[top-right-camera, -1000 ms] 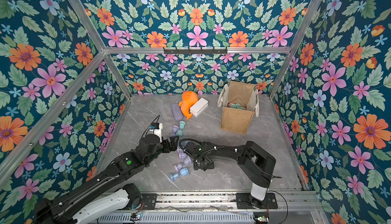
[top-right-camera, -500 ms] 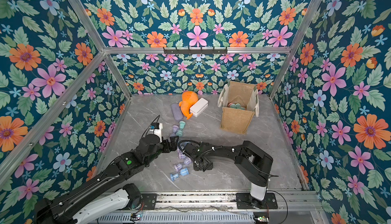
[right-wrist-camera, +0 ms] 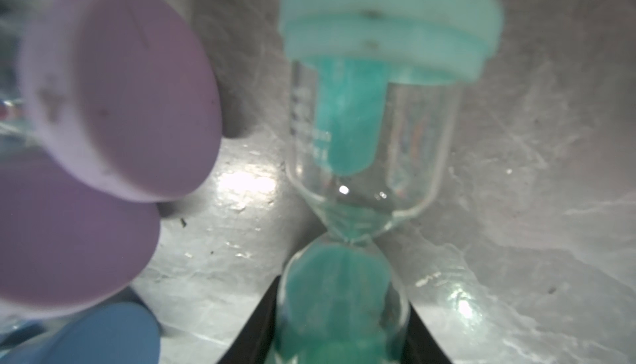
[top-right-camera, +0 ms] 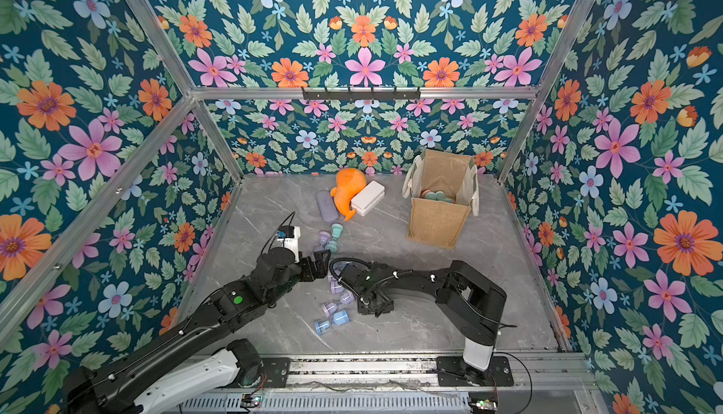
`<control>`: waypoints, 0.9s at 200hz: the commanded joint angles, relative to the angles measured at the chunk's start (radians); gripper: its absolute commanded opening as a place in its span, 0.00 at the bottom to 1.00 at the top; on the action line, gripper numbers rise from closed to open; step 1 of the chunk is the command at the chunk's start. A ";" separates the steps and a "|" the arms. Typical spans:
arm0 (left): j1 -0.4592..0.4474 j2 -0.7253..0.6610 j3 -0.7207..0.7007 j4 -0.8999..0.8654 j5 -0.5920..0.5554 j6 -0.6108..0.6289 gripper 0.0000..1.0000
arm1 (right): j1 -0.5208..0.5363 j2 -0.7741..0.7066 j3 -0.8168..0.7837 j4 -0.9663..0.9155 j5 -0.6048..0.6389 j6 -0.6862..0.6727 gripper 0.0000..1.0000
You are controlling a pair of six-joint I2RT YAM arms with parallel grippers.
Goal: Put the hourglass into the canvas bag
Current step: Pick up the hourglass from the center of the board, then place the hourglass in the canvas bag.
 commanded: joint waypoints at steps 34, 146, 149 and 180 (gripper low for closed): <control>-0.002 0.005 0.020 0.032 0.009 0.016 1.00 | -0.026 -0.084 -0.002 -0.018 0.040 -0.006 0.39; 0.001 0.079 0.096 0.109 0.037 0.053 1.00 | -0.174 -0.340 0.103 -0.109 0.116 -0.187 0.37; 0.000 0.083 0.099 0.113 0.038 0.055 1.00 | -0.180 -0.346 0.111 -0.112 0.117 -0.196 0.37; 0.001 0.132 0.138 0.161 0.046 0.066 1.00 | -0.245 -0.394 0.182 -0.124 0.138 -0.281 0.37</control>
